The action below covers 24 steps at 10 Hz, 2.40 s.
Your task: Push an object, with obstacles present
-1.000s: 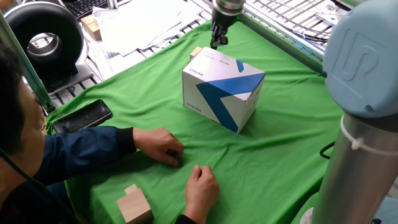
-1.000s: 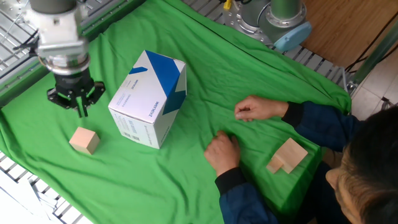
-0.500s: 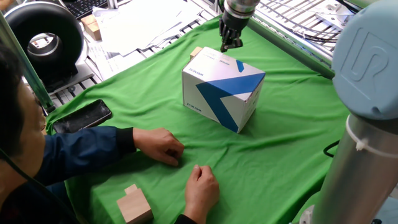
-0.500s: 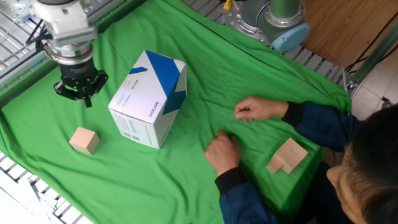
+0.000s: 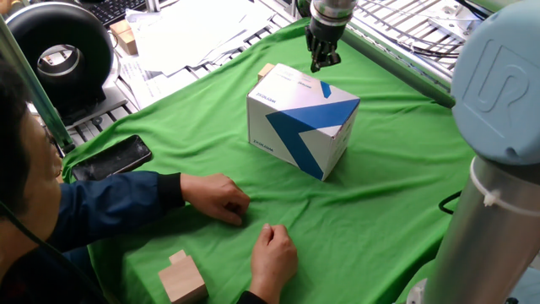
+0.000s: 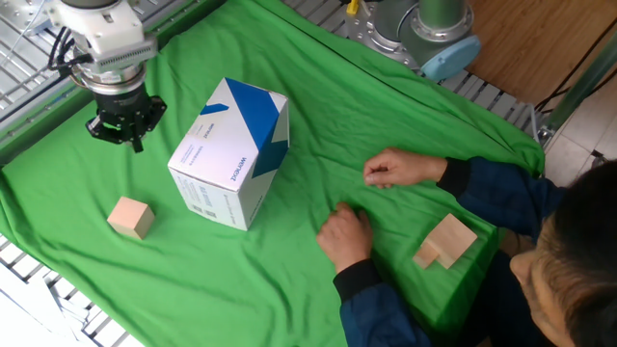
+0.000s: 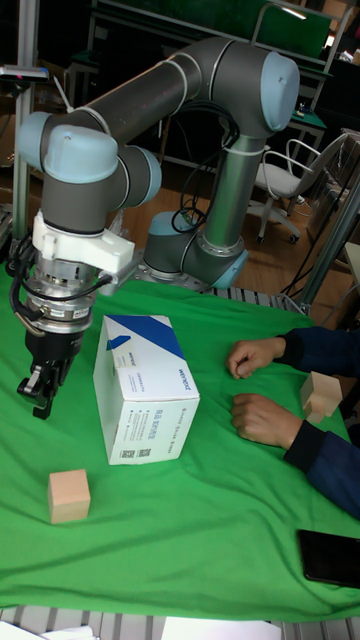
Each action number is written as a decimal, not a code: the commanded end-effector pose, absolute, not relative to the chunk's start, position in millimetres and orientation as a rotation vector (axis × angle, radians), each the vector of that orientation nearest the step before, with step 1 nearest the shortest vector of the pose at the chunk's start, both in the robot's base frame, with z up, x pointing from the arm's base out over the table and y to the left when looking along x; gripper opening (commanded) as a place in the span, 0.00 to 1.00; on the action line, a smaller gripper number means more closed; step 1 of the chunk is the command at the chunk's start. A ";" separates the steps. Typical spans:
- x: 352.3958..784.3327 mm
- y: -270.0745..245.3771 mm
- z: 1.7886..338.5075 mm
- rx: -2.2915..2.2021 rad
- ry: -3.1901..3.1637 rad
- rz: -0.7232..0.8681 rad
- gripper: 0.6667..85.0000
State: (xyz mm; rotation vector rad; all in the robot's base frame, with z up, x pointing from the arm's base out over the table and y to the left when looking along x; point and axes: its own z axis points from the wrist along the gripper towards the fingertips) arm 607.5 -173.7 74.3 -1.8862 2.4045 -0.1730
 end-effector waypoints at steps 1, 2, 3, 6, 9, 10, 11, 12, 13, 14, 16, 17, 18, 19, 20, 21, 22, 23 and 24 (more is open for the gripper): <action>613.8 -169.7 76.3 -1.952 2.311 -0.177 0.07; 619.7 -164.3 75.7 -2.012 2.243 -0.123 0.23; 633.9 -165.9 71.6 -2.076 2.171 -0.063 0.44; 653.1 -182.9 63.0 -2.085 2.192 -0.153 0.44; 672.9 -179.7 48.0 -2.089 2.173 -0.181 0.42; 680.5 -174.9 44.9 -2.101 2.152 -0.183 0.42; 688.0 -169.6 41.9 -2.119 2.134 -0.187 0.42; 689.2 -161.8 37.9 -2.120 2.129 -0.156 0.42; 691.2 -157.8 35.3 -2.121 2.118 -0.145 0.42; 693.7 -153.8 32.9 -2.122 2.108 -0.136 0.42; 699.8 -143.0 29.4 -2.127 2.093 -0.114 0.42; 703.4 -136.6 28.4 -2.127 2.085 -0.105 0.42; 707.5 -129.8 27.7 -2.124 2.077 -0.097 0.42; 712.1 -123.3 27.6 -2.118 2.076 -0.092 0.42; 715.3 -117.9 28.1 -2.118 2.076 -0.089 0.42; 716.9 -111.0 27.8 -2.109 2.079 -0.078 0.42; 717.5 -106.6 27.0 -2.106 2.082 -0.071 0.42; 716.5 -101.6 26.9 -2.110 2.088 -0.055 0.42; 716.6 -97.2 27.3 -2.117 2.085 -0.048 0.42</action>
